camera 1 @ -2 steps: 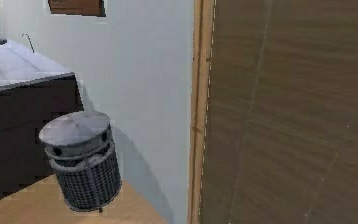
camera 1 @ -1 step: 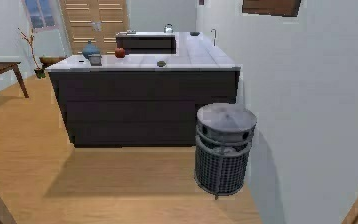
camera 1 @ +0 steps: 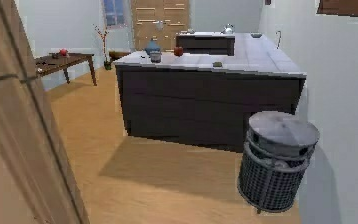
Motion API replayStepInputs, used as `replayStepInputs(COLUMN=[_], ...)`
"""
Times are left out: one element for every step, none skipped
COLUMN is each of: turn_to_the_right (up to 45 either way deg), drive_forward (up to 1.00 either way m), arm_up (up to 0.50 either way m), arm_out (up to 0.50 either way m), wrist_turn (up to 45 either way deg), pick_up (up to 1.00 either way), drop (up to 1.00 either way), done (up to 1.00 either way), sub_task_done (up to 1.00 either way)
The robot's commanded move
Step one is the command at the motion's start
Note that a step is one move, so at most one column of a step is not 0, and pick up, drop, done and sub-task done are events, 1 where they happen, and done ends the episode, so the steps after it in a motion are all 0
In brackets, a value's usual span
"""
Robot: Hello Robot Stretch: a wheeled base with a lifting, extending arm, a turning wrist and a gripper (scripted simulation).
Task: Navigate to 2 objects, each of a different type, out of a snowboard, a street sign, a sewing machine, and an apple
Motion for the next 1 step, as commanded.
replayStepInputs(turn_to_the_right=[0.0], drive_forward=[1.00], arm_up=[0.00], arm_out=[0.00], wrist_turn=[0.0], pick_up=[0.00], drop=[0.00], done=[0.00], sub_task_done=[0.00])
